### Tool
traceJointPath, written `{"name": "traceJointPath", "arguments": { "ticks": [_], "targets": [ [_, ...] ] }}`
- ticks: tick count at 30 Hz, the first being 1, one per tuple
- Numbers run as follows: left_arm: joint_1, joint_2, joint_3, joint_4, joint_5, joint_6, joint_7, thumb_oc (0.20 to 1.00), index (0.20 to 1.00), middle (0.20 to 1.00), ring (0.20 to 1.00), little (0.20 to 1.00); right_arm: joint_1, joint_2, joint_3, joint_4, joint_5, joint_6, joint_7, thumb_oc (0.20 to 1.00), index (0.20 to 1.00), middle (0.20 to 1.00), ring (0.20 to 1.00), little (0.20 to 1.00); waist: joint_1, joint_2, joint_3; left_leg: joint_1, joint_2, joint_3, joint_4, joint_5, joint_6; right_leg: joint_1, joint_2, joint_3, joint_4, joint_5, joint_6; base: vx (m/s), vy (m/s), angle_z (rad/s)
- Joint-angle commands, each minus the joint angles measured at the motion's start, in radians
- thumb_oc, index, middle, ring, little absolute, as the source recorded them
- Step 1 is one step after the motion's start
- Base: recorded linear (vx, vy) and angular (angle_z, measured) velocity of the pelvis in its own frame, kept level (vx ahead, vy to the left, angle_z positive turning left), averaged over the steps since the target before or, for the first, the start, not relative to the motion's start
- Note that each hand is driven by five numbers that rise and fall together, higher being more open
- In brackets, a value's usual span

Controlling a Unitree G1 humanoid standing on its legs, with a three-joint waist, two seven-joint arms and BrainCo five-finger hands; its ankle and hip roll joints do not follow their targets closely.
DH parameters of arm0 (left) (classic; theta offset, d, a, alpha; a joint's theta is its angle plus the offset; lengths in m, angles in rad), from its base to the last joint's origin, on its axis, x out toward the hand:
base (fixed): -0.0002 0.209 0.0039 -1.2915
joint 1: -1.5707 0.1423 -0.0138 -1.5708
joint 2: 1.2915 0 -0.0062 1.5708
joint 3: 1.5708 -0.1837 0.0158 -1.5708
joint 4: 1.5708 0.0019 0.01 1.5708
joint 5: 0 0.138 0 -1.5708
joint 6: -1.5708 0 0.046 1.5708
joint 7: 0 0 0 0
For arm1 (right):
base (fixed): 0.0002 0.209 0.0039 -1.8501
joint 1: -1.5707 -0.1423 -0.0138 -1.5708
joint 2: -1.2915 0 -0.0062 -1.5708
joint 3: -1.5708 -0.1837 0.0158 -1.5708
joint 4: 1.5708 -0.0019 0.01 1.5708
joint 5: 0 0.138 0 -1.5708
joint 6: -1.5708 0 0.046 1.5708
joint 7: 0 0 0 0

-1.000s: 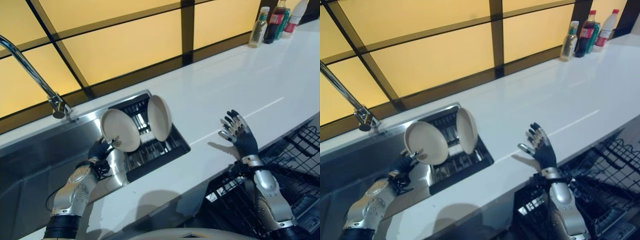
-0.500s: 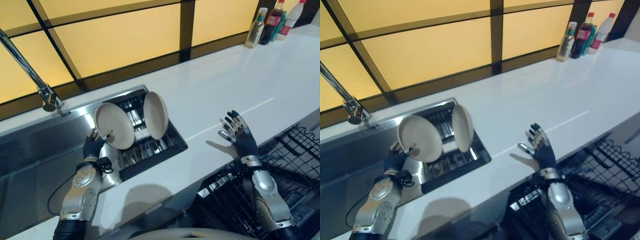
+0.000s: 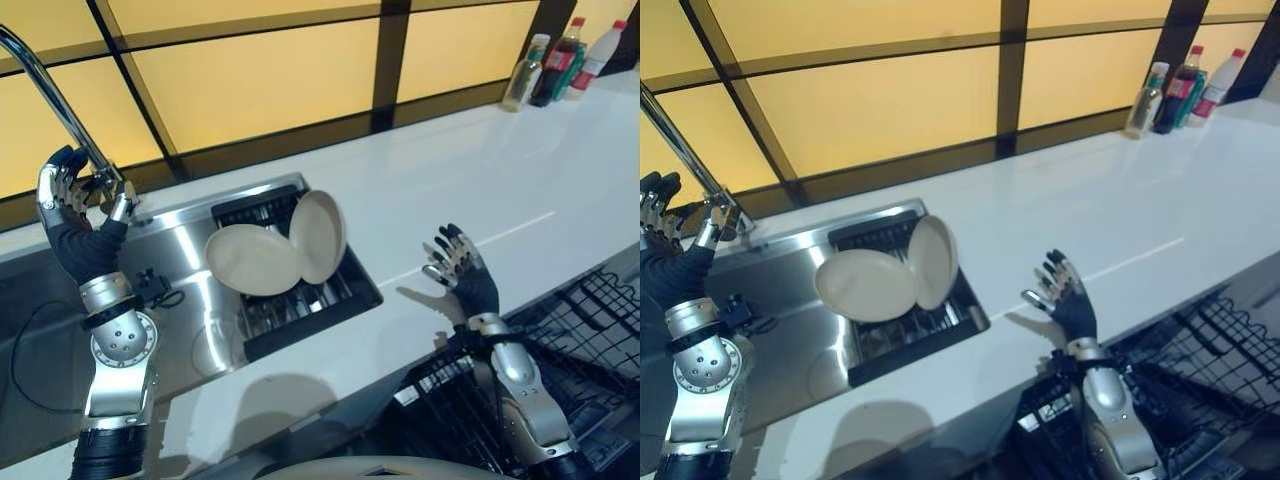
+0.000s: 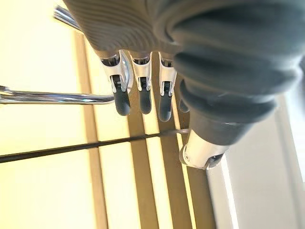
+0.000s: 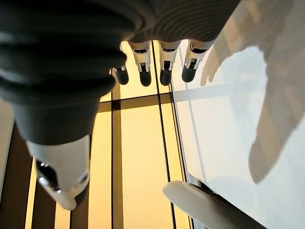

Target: Pick up plates and place into dishwasher.

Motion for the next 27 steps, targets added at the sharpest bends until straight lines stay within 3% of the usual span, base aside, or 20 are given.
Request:
{"name": "traceJointPath", "arguments": {
  "ticks": [1,8,9,10,11,14,15,19,27],
  "targets": [
    [-0.052,0.090,0.004,-0.008,0.074,-0.079,0.015,0.200,0.200,0.200,0.200,0.200,-0.047,-0.003,0.000,-0.100,0.017,-0.063,0.004,1.000,1.000,1.000,1.000,1.000,0.008,-0.028,-0.046,-0.038,-0.011,0.019,0.005,-0.042,0.022,-0.019,-0.031,-0.045,0.053,-0.090,0.023,0.00,0.000,0.00],
    [-0.039,0.105,-0.006,-0.007,0.090,-0.060,-0.009,0.200,0.200,0.200,0.200,0.200,-0.058,-0.008,0.003,-0.097,0.020,-0.064,0.003,1.000,1.000,1.000,1.000,1.000,0.010,-0.025,-0.049,-0.040,-0.011,0.015,0.005,-0.041,0.022,-0.022,-0.026,-0.040,0.053,-0.086,0.023,0.00,0.000,0.00],
    [-0.036,0.109,-0.007,-0.005,0.120,-0.058,-0.010,0.360,0.360,0.360,0.360,0.360,-0.059,-0.009,0.003,-0.095,0.020,-0.065,0.004,1.000,1.000,1.000,1.000,1.000,0.010,-0.024,-0.048,-0.040,-0.011,0.015,0.005,-0.041,0.022,-0.023,-0.026,-0.039,0.054,-0.087,0.023,0.00,0.000,0.00],
    [-0.034,0.114,-0.009,-0.003,0.163,-0.045,-0.008,0.824,0.824,0.824,0.824,0.824,-0.061,-0.010,0.002,-0.093,0.021,-0.067,0.007,1.000,1.000,1.000,1.000,1.000,0.010,-0.023,-0.047,-0.040,-0.011,0.016,0.005,-0.041,0.022,-0.024,-0.025,-0.038,0.054,-0.087,0.023,0.00,0.000,0.00],
    [-0.030,0.129,-0.010,0.003,0.227,-0.010,-0.006,1.000,1.000,1.000,1.000,1.000,-0.061,-0.015,-0.002,-0.092,0.025,-0.067,0.012,1.000,1.000,1.000,1.000,1.000,0.009,-0.022,-0.046,-0.040,-0.011,0.016,0.005,-0.041,0.022,-0.024,-0.024,-0.037,0.054,-0.086,0.022,0.00,0.000,0.00],
    [-0.015,0.214,-0.009,0.057,0.430,0.047,0.032,1.000,1.000,1.000,1.000,1.000,-0.061,-0.034,-0.014,-0.087,0.043,-0.068,0.029,1.000,1.000,1.000,1.000,1.000,0.004,-0.014,-0.046,-0.041,-0.010,0.022,0.005,-0.041,0.021,-0.028,-0.025,-0.034,0.055,-0.085,0.023,0.00,0.000,0.00],
    [-0.011,0.276,-0.013,0.087,0.492,0.066,0.046,1.000,1.000,1.000,1.000,1.000,-0.061,-0.050,-0.022,-0.086,0.058,-0.066,0.038,1.000,1.000,1.000,1.000,1.000,-0.001,-0.010,-0.047,-0.041,-0.010,0.026,0.005,-0.041,0.021,-0.030,-0.026,-0.033,0.055,-0.083,0.024,0.00,0.000,0.00],
    [0.001,0.431,-0.046,0.199,0.597,0.109,0.045,1.000,1.000,1.000,1.000,1.000,-0.064,-0.090,-0.039,-0.079,0.092,-0.059,0.064,1.000,1.000,1.000,1.000,1.000,-0.015,0.006,-0.047,-0.044,-0.008,0.041,0.005,-0.039,0.022,-0.040,-0.031,-0.027,0.056,-0.078,0.028,0.01,0.056,-0.03],
    [0.032,0.518,-0.146,0.212,0.646,0.195,-0.285,1.000,1.000,1.000,1.000,1.000,-0.048,-0.126,-0.068,-0.083,0.104,-0.046,0.114,1.000,1.000,1.000,1.000,1.000,-0.032,0.038,-0.030,-0.045,-0.015,0.052,0.005,-0.038,0.028,-0.055,-0.040,-0.019,0.065,-0.076,0.031,0.02,0.067,-0.04]
  ]
}}
